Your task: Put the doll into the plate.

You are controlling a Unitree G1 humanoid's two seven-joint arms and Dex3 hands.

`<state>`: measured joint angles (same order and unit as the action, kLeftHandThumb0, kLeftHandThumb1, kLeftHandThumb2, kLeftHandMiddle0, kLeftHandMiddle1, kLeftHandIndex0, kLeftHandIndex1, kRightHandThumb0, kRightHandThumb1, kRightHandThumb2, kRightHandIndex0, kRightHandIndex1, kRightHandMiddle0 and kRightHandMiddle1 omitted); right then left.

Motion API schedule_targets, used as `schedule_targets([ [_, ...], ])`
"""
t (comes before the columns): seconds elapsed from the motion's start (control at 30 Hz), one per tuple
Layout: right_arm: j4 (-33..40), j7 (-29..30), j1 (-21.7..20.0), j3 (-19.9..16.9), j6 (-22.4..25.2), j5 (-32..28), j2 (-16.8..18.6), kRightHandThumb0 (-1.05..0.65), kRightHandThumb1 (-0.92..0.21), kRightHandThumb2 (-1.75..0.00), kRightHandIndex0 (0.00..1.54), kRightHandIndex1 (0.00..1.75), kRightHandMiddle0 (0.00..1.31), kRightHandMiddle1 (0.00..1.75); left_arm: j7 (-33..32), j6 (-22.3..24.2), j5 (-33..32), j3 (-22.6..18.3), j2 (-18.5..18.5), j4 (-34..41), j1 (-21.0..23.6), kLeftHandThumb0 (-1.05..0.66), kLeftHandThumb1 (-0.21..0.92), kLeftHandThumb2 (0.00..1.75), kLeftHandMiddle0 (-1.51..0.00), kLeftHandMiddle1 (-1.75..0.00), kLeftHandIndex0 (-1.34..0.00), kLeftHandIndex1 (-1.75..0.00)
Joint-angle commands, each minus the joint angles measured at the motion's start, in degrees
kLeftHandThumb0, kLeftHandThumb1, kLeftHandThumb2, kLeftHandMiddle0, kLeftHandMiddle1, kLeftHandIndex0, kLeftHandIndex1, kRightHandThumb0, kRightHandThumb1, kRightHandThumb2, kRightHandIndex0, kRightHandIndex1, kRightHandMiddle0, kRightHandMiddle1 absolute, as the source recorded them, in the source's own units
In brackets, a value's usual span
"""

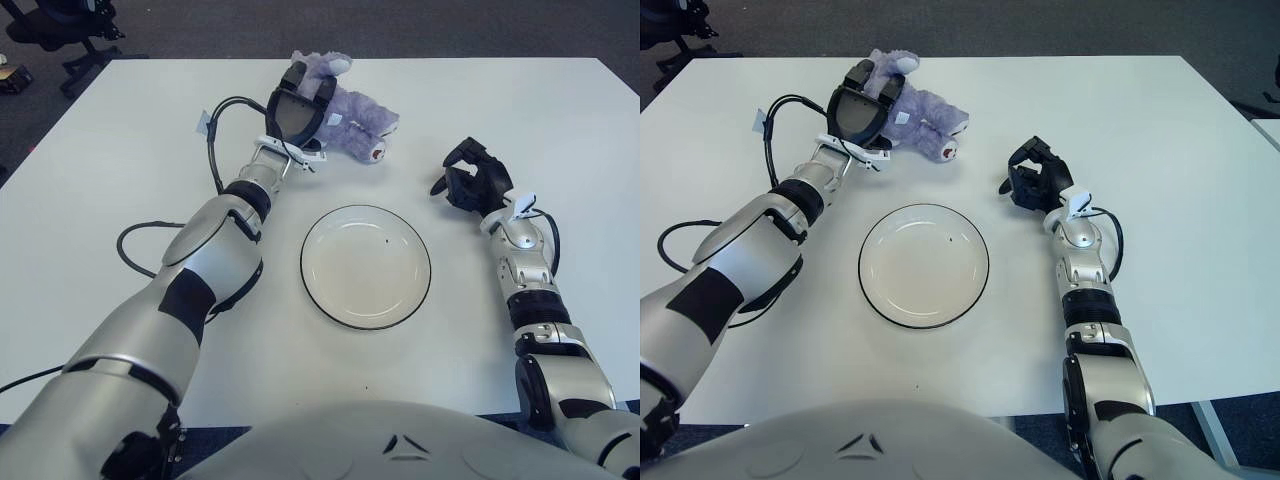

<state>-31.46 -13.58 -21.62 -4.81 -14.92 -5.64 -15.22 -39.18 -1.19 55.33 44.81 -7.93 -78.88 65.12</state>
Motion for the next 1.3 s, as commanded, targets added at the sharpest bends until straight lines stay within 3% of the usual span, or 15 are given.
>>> schedule_targets([
  [0.0, -2.0, -1.0, 3.1, 1.8, 3.7, 2.0, 0.0, -0.40, -0.58, -0.96, 0.95, 1.75, 0.41, 1.75, 2.2, -0.1, 0.5, 0.4, -0.8, -0.7, 0.6, -0.19, 0.84, 0.00, -0.40, -0.77, -0.63, 0.00],
  [0.2, -1.7, -1.0, 3.1, 1.9, 4.1, 2.1, 0.0, -0.40, -0.58, -0.96, 0.95, 1.75, 0.41, 1.75, 3.6, 0.3, 0.4, 0.6, -0.6, -0.8, 0.7, -0.20, 0.84, 0.00, -0.38, -0.83, -0.63, 0.00],
  [0.27, -1.6, -0.9, 3.0, 2.0, 4.3, 2.2, 0.0, -0.40, -0.58, -0.96, 0.95, 1.75, 0.41, 1.75, 4.3, 0.7, 0.5, 0.7, -0.4, -1.0, 0.5, -0.18, 0.86, 0.01, -0.33, -1.04, -0.69, -0.03],
  [0.33, -1.6, -0.9, 3.0, 2.0, 4.3, 2.2, 0.0, -0.40, -0.58, -0.97, 0.95, 1.75, 0.41, 1.75, 4.3, 0.9, 0.6, 0.7, -0.4, -1.0, 0.4, -0.17, 0.88, 0.02, -0.31, -1.13, -0.72, -0.05],
  [0.37, -1.7, -0.9, 2.9, 2.0, 4.3, 2.2, 0.0, -0.40, -0.58, -0.97, 0.95, 1.75, 0.42, 1.75, 4.3, 0.9, 0.6, 0.7, -0.4, -1.0, 0.3, -0.07, 0.89, 0.06, -0.34, -1.19, -0.74, -0.07],
  [0.47, -1.8, -0.9, 2.8, 2.1, 4.4, 2.2, 0.0, -0.40, -0.58, -0.97, 0.95, 1.75, 0.42, 1.75, 4.3, 0.9, 0.6, 0.8, -0.5, -1.0, 0.2, 0.24, 0.91, 0.22, -0.42, -1.40, -0.60, -0.52],
  [0.63, -1.8, -0.9, 2.8, 2.1, 4.3, 2.2, 0.0, -0.40, -0.58, -0.97, 0.95, 1.75, 0.42, 1.75, 2.4, 0.1, 1.1, 1.2, -0.7, -1.0, -0.1, 0.33, 0.92, 0.27, -0.44, -1.46, -0.52, -0.72],
  [0.73, -2.0, -0.9, 2.7, 2.1, 4.3, 2.2, 0.1, -0.40, -0.58, -0.97, 0.95, 1.75, 0.42, 1.75, -0.6, -1.1, 1.9, 1.9, -1.2, -1.0, -0.8, 0.11, 0.70, 0.59, -0.52, -1.49, -0.55, -1.12],
  [0.87, -2.2, -0.8, 2.5, 2.2, 4.3, 2.1, 0.2, -0.40, -0.58, -0.97, 0.95, 1.75, 0.42, 1.75, -2.8, -2.0, 2.0, 1.9, -1.5, -1.2, -1.6, 0.03, 0.55, 0.82, -0.56, -1.54, -0.55, -1.32],
  [1.13, -2.2, -0.7, 2.5, 2.2, 4.3, 2.1, 0.3, -0.40, -0.58, -0.97, 0.95, 1.75, 0.42, 1.75, -4.3, -2.6, 2.0, 2.0, -1.8, -1.3, -2.1, 0.00, 0.50, 0.91, -0.58, -1.56, -0.55, -1.39],
  [1.27, -2.2, -0.7, 2.5, 2.2, 4.4, 2.1, 0.3, -0.40, -0.57, -0.97, 0.95, 1.75, 0.42, 1.75, -6.0, -3.2, 2.2, 2.1, -2.3, -1.4, -2.9, 0.00, 0.43, 1.03, -0.54, -1.70, -0.61, -1.34],
])
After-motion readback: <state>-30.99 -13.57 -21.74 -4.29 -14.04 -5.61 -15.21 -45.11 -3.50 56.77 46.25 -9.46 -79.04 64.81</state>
